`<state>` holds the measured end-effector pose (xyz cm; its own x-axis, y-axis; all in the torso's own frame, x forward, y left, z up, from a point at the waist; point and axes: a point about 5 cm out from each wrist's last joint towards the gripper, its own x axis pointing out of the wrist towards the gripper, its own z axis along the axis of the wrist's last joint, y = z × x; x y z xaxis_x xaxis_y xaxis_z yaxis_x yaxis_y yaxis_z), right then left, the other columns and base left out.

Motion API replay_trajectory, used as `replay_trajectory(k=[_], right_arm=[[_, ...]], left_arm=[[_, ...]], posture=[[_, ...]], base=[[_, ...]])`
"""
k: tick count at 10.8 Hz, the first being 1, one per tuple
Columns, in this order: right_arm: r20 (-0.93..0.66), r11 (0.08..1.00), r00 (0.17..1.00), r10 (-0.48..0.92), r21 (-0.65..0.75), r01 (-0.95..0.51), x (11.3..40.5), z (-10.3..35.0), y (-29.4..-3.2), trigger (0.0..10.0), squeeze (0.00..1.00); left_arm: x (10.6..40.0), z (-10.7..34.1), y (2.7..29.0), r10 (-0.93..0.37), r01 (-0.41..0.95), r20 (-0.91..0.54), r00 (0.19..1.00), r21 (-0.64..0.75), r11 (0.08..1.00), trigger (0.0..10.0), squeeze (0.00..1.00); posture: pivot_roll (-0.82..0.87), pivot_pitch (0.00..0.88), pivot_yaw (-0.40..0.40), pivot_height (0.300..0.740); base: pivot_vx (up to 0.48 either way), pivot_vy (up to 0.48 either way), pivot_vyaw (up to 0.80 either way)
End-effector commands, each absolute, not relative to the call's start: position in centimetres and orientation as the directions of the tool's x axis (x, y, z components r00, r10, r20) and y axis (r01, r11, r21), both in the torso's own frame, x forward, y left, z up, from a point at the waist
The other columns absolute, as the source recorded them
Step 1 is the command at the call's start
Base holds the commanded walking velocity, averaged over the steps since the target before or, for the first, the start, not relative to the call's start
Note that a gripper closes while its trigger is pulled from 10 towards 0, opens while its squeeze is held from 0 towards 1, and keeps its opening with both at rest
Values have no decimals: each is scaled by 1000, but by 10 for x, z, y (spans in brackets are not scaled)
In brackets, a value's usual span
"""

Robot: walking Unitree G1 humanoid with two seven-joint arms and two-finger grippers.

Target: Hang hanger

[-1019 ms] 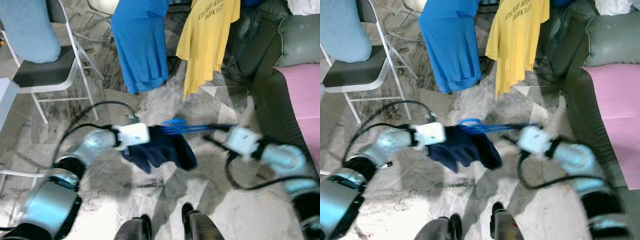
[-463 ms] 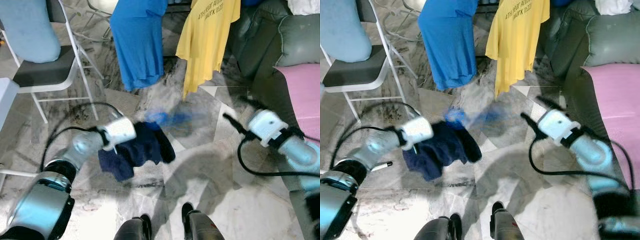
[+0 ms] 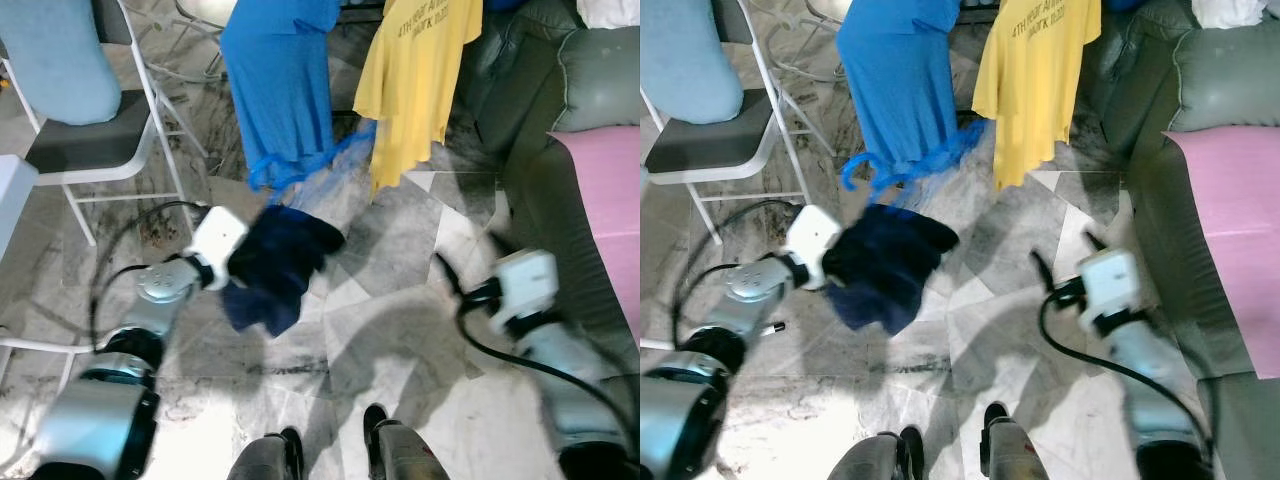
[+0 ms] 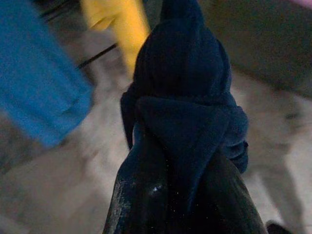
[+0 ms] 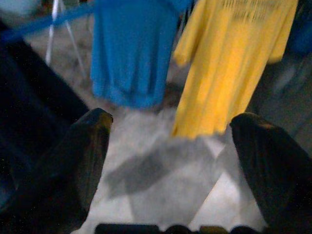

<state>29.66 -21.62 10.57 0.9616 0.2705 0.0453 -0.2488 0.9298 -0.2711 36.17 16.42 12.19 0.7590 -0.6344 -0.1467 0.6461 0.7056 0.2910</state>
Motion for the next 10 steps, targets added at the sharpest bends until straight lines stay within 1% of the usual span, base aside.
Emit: replay_trajectory(k=[1,2,3,5,7,9,10], right_arm=[[-18,959,979,204,-196,-203,300,94,-215,10000,0],[-8,978,984,179,-111,-179,307,96,-211,10000,0],[-28,981,982,185,-62,-186,312,95,-205,10000,0],[-84,973,970,229,-20,-232,313,87,-195,10000,0],[-110,957,951,290,41,-287,307,80,-186,10000,0],[-88,935,932,353,78,-346,299,79,-184,10000,0],[-95,898,893,439,78,-433,286,75,-183,10000,0]], left_arm=[[359,132,155,-721,708,-97,686,313,633,0,0],[355,137,143,-786,758,-70,614,329,563,0,0],[349,140,130,-836,794,-52,546,352,497,0,0],[344,146,120,-875,809,-46,482,406,424,0,0],[344,160,112,-885,799,10,465,425,425,0,0],[344,165,108,-887,791,29,460,439,425,0,0],[343,161,106,-886,789,15,463,448,420,0,0]], posture=[[-85,250,105,740],[-79,247,98,740],[-76,247,92,740],[-74,249,90,740],[-74,253,96,740],[-75,255,97,740],[-79,258,102,740]], base=[[0,0,0],[0,0,0],[0,0,0],[0,0,0],[0,0,0],[0,0,0],[0,0,0]])
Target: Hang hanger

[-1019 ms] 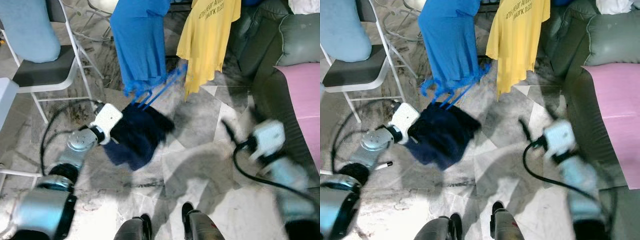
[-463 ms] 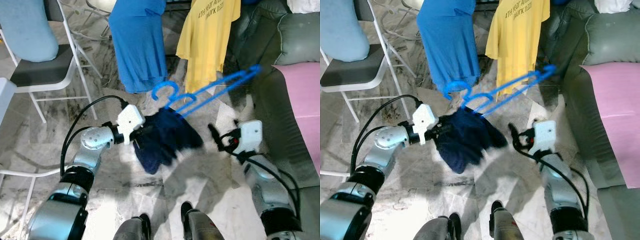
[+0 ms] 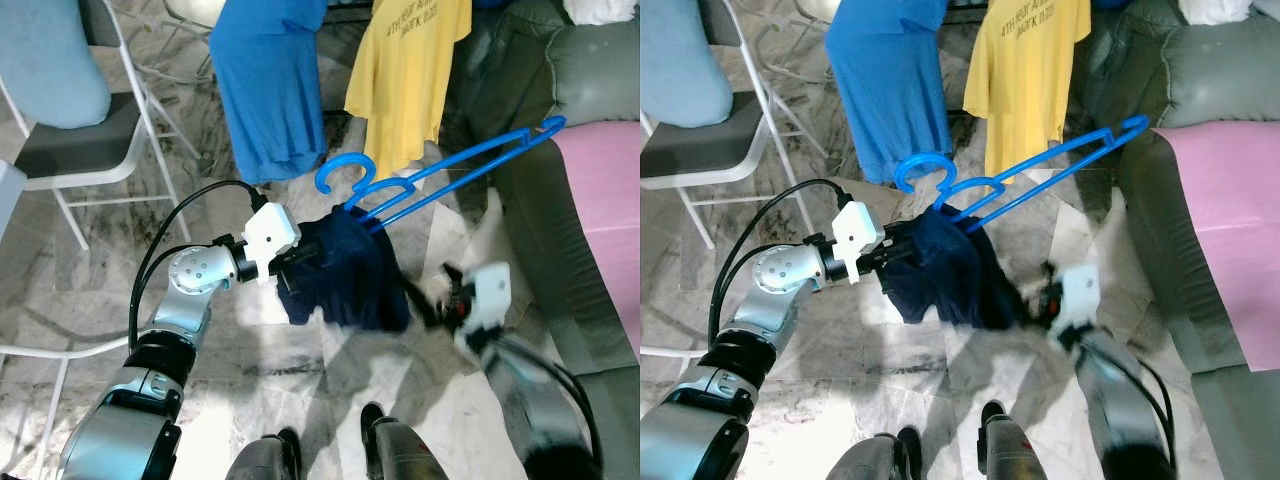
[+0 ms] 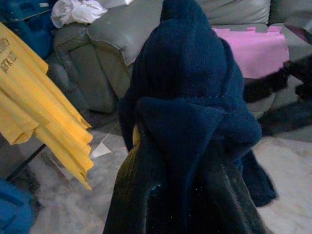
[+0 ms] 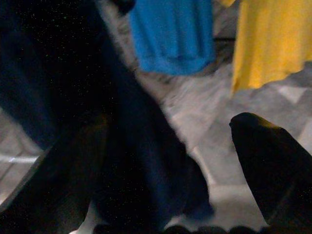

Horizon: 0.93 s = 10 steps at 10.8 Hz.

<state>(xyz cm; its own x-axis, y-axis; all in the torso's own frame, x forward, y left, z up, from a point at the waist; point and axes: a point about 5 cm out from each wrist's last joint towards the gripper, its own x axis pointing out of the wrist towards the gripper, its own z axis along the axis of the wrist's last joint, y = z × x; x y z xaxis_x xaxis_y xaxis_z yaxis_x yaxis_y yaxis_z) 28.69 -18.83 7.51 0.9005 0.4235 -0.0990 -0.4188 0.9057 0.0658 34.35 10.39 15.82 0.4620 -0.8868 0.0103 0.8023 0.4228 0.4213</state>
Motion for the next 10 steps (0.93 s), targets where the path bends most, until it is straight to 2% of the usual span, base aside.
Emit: replay_trajectory(k=[1,6,10], right_arm=[[-122,892,883,452,74,-446,282,71,-188,10000,0],[-111,895,889,445,17,-446,287,77,-194,10000,0],[-130,905,896,425,43,-423,292,71,-197,10000,0]], left_arm=[[342,160,104,-888,797,18,459,434,420,0,0],[334,169,99,-920,822,44,390,434,369,0,0],[327,178,95,-934,830,69,350,438,344,0,0]], posture=[[-82,258,103,740],[-76,255,97,740],[-72,264,94,740]], base=[[0,0,0],[0,0,0],[0,0,0]])
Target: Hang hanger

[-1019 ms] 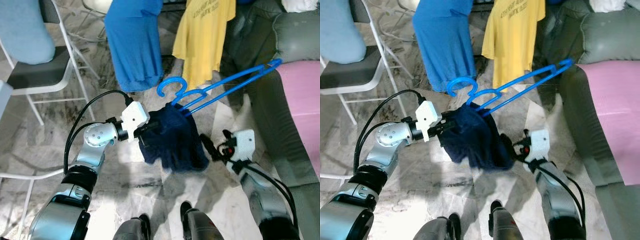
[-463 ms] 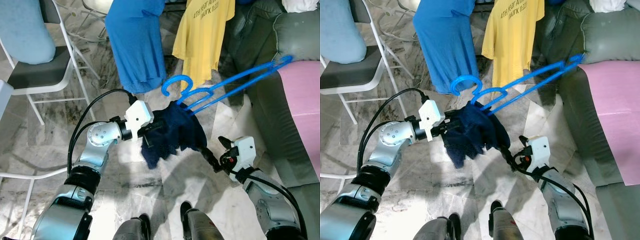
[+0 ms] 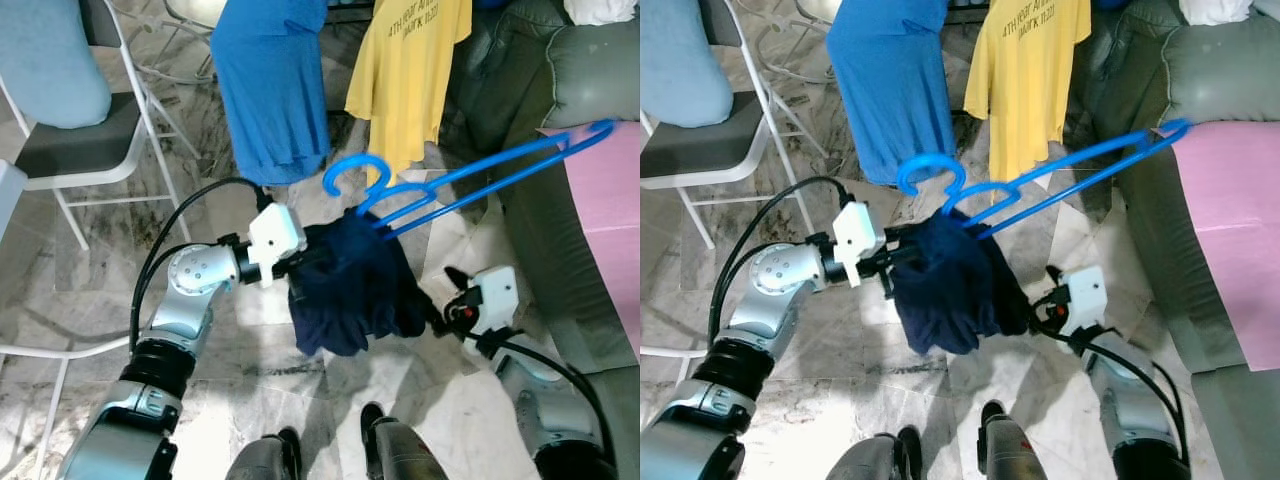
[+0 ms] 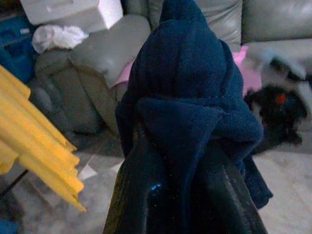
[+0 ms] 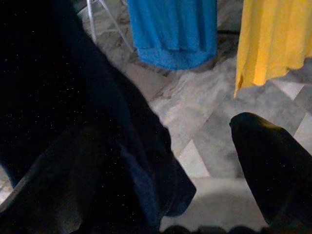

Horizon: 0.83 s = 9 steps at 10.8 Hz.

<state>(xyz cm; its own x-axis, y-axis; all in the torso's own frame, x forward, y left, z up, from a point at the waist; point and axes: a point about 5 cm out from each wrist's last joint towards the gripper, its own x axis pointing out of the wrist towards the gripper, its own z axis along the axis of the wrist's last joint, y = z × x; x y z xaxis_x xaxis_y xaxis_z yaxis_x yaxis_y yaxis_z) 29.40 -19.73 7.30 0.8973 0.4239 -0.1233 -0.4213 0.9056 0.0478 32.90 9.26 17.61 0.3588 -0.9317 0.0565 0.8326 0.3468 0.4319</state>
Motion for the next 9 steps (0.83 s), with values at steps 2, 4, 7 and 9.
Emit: replay_trajectory(k=[2,4,7,9], right_arm=[[-166,897,881,443,100,-431,292,57,-185,10000,0],[-219,906,879,423,103,-411,294,44,-184,10000,0],[-355,980,915,191,125,-156,303,29,-207,9569,0],[-376,989,920,113,132,-68,305,26,-215,0,0]], left_arm=[[324,187,86,-940,835,106,324,435,337,0,0],[319,195,81,-948,844,124,293,432,317,0,0],[311,219,82,-953,887,194,233,358,290,0,0],[312,234,89,-936,884,245,251,336,326,0,0]], posture=[[-74,276,93,740],[-61,280,96,740],[-23,276,88,740],[-8,277,77,740]], base=[[0,0,0],[0,0,0],[0,0,0],[0,0,0]])
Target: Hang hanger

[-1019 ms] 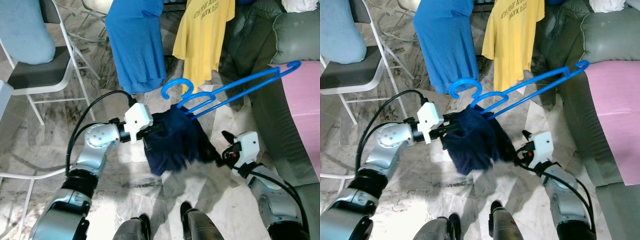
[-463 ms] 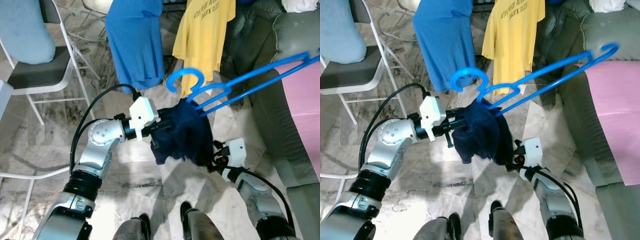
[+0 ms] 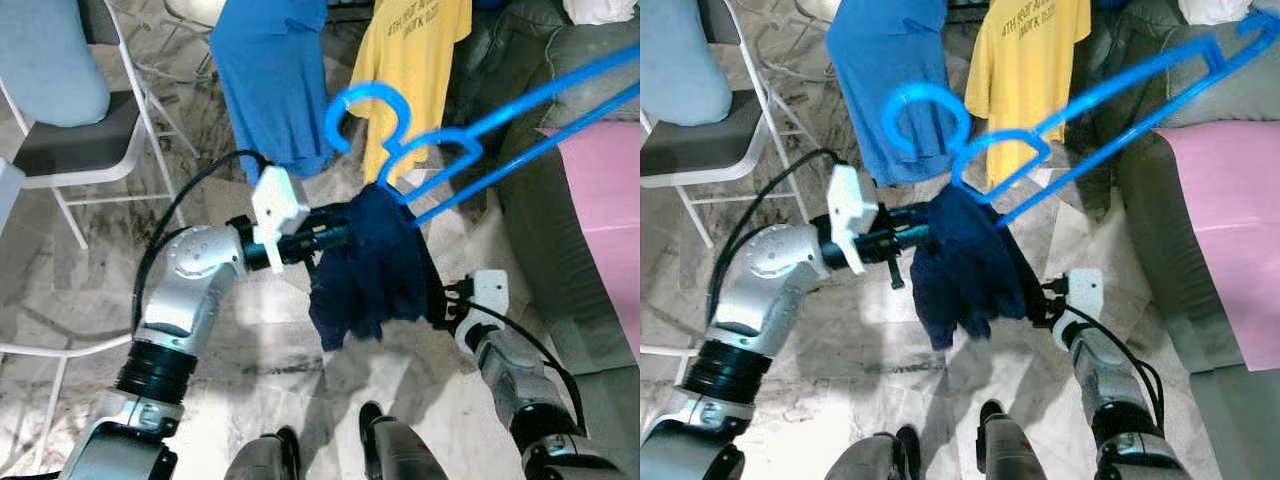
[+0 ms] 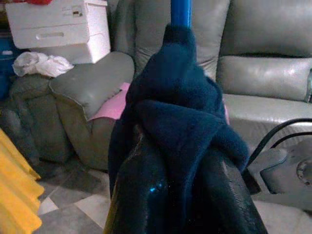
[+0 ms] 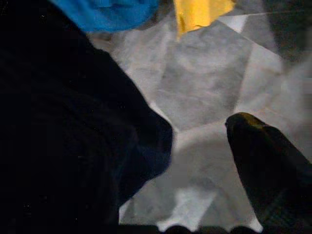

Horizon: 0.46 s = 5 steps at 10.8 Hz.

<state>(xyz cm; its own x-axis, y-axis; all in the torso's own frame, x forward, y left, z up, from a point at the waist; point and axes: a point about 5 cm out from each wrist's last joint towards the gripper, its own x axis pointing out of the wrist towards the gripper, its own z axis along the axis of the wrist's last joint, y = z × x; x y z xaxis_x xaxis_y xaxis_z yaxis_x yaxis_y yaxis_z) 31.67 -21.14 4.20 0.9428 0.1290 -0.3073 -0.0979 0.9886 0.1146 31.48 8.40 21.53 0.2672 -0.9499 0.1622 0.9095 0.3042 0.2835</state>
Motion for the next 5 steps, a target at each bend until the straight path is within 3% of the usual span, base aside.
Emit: replay_trajectory(k=[1,3,4,5], right_arm=[[-388,993,919,71,111,-30,303,24,-222,0,0],[-351,967,920,-176,115,229,288,32,-279,0,0],[-262,953,938,-226,141,269,290,53,-301,0,0],[-192,953,952,-238,140,267,297,71,-308,0,0]], left_arm=[[312,237,93,-932,882,245,268,327,340,0,0],[329,214,129,-882,822,168,440,319,471,0,0],[334,186,149,-838,793,106,536,277,542,0,0],[330,165,155,-832,798,47,554,257,545,0,0]], posture=[[-6,279,74,740],[-22,292,72,740],[-53,294,74,740],[-66,292,75,740]], base=[[0,0,0],[0,0,0],[0,0,0],[0,0,0]])
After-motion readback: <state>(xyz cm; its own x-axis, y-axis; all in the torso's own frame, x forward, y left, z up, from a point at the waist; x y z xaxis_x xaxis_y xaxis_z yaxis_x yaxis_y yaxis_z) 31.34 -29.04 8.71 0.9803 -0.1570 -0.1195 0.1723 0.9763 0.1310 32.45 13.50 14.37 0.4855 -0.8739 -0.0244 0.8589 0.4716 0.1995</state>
